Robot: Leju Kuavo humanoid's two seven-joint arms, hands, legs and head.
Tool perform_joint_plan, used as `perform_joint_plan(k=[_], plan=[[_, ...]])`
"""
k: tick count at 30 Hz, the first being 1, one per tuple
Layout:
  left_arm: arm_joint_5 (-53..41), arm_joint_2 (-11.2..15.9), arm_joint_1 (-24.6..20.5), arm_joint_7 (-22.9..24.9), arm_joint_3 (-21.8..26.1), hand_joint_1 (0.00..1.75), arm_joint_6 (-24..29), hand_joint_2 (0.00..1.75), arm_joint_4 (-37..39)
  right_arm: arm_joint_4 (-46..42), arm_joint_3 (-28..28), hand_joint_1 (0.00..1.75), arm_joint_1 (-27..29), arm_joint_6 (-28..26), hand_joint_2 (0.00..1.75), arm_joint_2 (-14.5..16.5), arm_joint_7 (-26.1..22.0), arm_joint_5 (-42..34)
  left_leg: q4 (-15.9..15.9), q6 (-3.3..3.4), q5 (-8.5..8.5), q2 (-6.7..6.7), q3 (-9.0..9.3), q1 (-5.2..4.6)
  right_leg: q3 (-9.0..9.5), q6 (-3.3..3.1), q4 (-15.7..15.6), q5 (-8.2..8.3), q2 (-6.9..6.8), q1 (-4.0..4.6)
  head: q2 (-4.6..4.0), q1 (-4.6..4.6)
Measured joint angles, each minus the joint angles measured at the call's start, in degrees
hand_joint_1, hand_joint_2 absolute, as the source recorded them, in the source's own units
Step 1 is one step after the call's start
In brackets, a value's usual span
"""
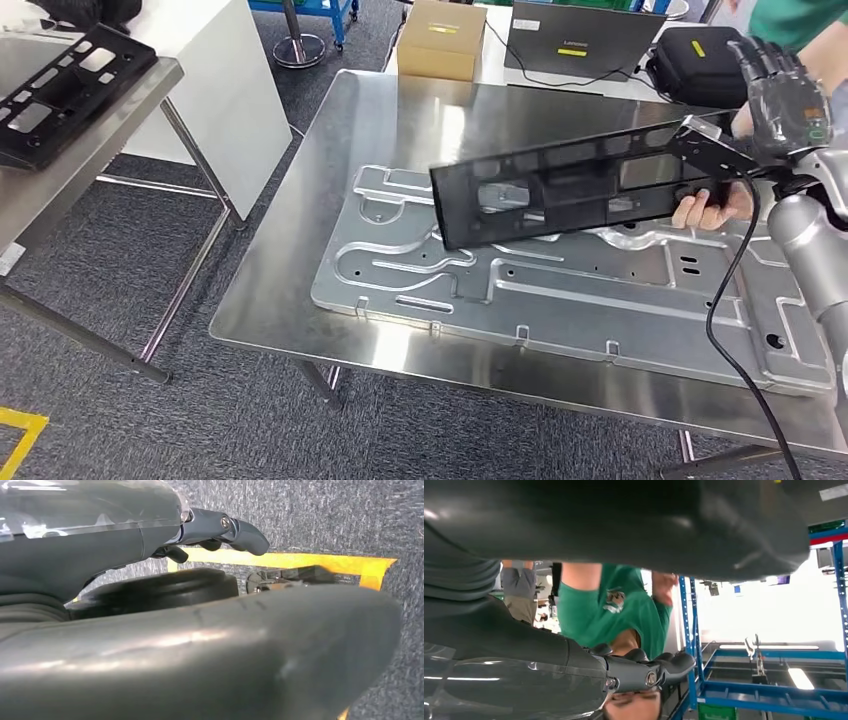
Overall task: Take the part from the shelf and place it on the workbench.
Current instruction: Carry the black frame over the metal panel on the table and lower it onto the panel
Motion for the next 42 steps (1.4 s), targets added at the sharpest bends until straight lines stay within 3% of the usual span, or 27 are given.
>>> perform_joint_plan(k=[3,5,6,7,8,10,12,15,17,19,20,21,22,24,26,28,31,34,35,36,37,40,42], plan=[[0.1,0.0,0.0,0.0,0.0,0.0,0.0,0.0,0.0,-1.3,-0.3,0.0,2.0,-0.7,0.0,0.2,0.0,0.0,9.5,-0.8,-5.13,0.09,-4.21,0.38,0.06,-0.59,-0.1,0.04,-0.13,-0.14,0.0,-0.13],[0.3,0.0,0.1,0.0,0.0,0.0,0.1,0.0,0.0,-2.4,-0.7,0.0,3.8,-0.6,0.0,0.4,0.0,0.0,15.0,-0.97,-6.81,0.1,-6.78,0.57,0.06,-0.62,-0.1,0.04,-0.2,-0.11,0.0,-0.13],[0.4,0.0,0.1,0.0,0.0,0.0,0.1,0.0,0.0,-3.1,-1.0,0.0,4.8,-0.6,0.0,0.5,-0.1,-0.1,14.8,-0.94,-6.12,0.1,-6.71,0.62,0.08,-0.62,-0.1,0.04,-0.21,-0.11,0.0,-0.13],[0.5,0.0,0.1,-0.1,0.0,0.0,0.1,0.0,0.0,-3.9,-1.4,0.0,5.8,-0.6,0.0,0.6,-0.1,-0.2,12.3,-0.82,-4.42,0.1,-5.44,0.66,0.12,-0.59,-0.1,0.03,-0.21,-0.11,0.0,-0.13],[0.5,0.0,0.1,-0.1,0.0,0.0,0.2,0.0,0.0,-4.6,-1.8,0.0,6.6,-0.6,0.0,0.6,-0.2,-0.3,8.3,-0.61,-2.34,0.09,-3.46,0.67,0.18,-0.54,-0.1,0.02,-0.2,-0.11,0.0,-0.13],[0.5,0.0,0.0,-0.1,0.0,0.0,0.3,0.0,0.0,-6.0,-2.8,0.0,8.3,-0.8,0.0,0.7,-0.5,-0.8,0.9,-0.09,0.18,0.07,0.29,0.51,0.28,-0.15,-0.1,0.01,-0.18,0.02,0.0,-0.1],[0.6,0.0,0.0,-0.2,0.0,0.0,0.4,0.0,0.0,-7.3,-3.8,0.0,10.1,-1.4,0.0,0.8,-0.9,-1.1,-1.5,0.39,0.44,0.04,1.48,0.27,0.33,0.58,-0.3,0.14,-0.17,0.1,0.0,-0.08],[0.8,0.0,0.0,-0.2,0.0,0.0,0.5,0.0,0.0,-9.2,-5.2,0.0,13.3,-2.6,0.0,1.1,-1.0,-0.9,-2.4,1.42,1.19,0.02,1.79,0.33,0.43,1.67,-0.3,-0.09,-0.19,-0.12,0.0,-0.04],[0.9,-0.1,-0.1,-0.2,0.0,0.0,0.5,0.0,0.0,-10.5,-6.5,0.0,15.7,-3.3,0.0,1.4,-0.8,-0.1,-3.2,2.02,1.77,0.02,2.02,0.5,-1.17,2.0,3.4,-2.67,-0.15,-0.17,0.0,0.03],[1.0,-0.1,-0.1,-0.2,0.1,0.0,0.6,0.0,0.0,-11.9,-8.0,0.0,18.7,-4.0,0.0,2.0,-0.7,1.0,-3.3,2.21,1.87,-0.04,1.93,0.34,-4.45,2.13,10.6,-6.27,-0.11,-0.13,0.0,0.04],[1.0,-0.2,-0.1,-0.2,0.1,0.0,0.6,0.0,0.0,-12.6,-8.7,0.0,20.4,-4.3,0.0,2.5,-0.7,1.5,-3.2,2.25,1.86,-0.09,1.92,0.25,-5.68,2.16,13.3,-7.12,-0.1,-0.11,0.0,0.04],[1.0,-0.2,-0.1,-0.2,0.2,0.0,0.6,0.0,0.0,-13.5,-9.4,0.0,22.2,-4.5,0.0,2.9,-0.7,2.0,-3.2,2.28,1.83,-0.15,1.91,0.18,-6.09,2.13,14.2,-6.93,-0.1,-0.1,-0.01,0.03],[1.1,-0.2,-0.1,-0.2,0.3,0.0,0.6,0.0,0.0,-14.4,-10.1,0.0,23.9,-4.7,0.0,3.4,-0.8,2.6,-3.1,2.28,1.77,-0.21,1.93,0.14,-5.38,2.03,12.9,-5.71,-0.11,-0.09,-0.01,0.03],[1.1,-0.2,-0.1,-0.2,0.5,0.0,0.6,0.0,0.0,-16.8,-11.9,0.0,26.7,-5.0,0.0,4.6,-1.0,3.7,-2.9,2.1,1.56,-0.28,1.93,0.08,-1.71,1.56,5.7,-2.27,-0.14,0.05,-0.01,0.03],[1.2,-0.2,-0.1,-0.2,0.5,0.0,0.7,0.0,0.0,-19.6,-14.0,0.0,29.5,-5.5,0.0,6.1,-1.1,4.9,-2.5,1.66,1.28,-0.32,1.79,-0.07,1.07,0.93,0.1,-0.59,-0.16,0.48,0.0,0.0],[1.4,-0.2,-0.1,-0.2,0.6,0.0,0.9,0.0,0.0,-21.9,-15.9,0.0,32.0,-6.0,0.0,7.6,-1.2,5.9,-2.4,1.13,1.11,-0.33,1.72,-0.13,1.49,0.4,-0.8,-0.59,-0.12,0.86,0.0,-0.03],[1.5,-0.2,-0.1,-0.2,0.6,0.0,1.2,0.0,0.0,-24.9,-17.7,0.0,34.9,-6.8,0.0,9.5,-1.2,6.6,-0.6,0.13,-0.46,-0.18,1.06,-0.11,1.64,-0.48,-1.2,-0.39,-0.19,0.34,0.0,-0.12],[1.5,-0.1,-0.1,-0.2,0.7,0.0,1.4,0.0,0.0,-28.8,-18.9,0.0,38.5,-9.0,0.0,11.9,-1.6,7.1,9.1,-0.91,-5.71,-0.01,-3.19,0.39,1.7,-1.04,-1.4,-0.37,-0.35,0.21,0.0,-0.36],[1.5,-0.1,-0.1,-0.1,0.7,0.0,1.4,0.0,0.0,-30.3,-19.1,0.0,40.0,-10.2,0.0,12.8,-1.9,7.3,12.1,-1.14,-6.75,0.01,-4.61,0.59,1.69,-1.07,-1.3,-0.4,-0.4,0.22,0.0,-0.35],[1.6,-0.1,0.0,0.0,0.8,0.0,1.4,0.0,0.0,-31.8,-19.3,0.0,41.5,-11.4,0.0,13.8,-2.2,7.5,13.4,-1.32,-6.77,0.03,-5.23,0.76,1.69,-1.08,-1.3,-0.43,-0.43,0.2,0.0,-0.35],[1.6,0.0,0.0,0.1,0.9,0.0,1.4,0.0,0.0,-33.4,-19.3,0.0,42.8,-12.6,0.0,14.7,-2.4,7.9,12.6,-1.43,-5.73,0.05,-4.82,0.91,1.7,-1.05,-1.3,-0.47,-0.43,0.16,0.0,-0.35],[1.5,0.0,-0.1,0.4,1.0,0.0,1.3,0.0,0.0,-37.4,-19.3,0.0,45.5,-15.6,0.0,16.8,-2.1,10.0,1.9,-1.21,-0.75,0.04,0.52,1.09,1.72,-0.62,-0.9,-0.72,-0.18,0.09,0.0,-0.36],[1.5,0.0,-0.2,0.5,1.0,0.0,1.3,0.0,0.0,-39.5,-19.3,0.0,46.6,-17.4,0.0,17.6,-1.5,11.7,-1.9,-0.65,0.11,0.01,2.41,0.91,1.65,0.03,-0.7,-0.75,-0.02,0.21,0.0,-0.31]])
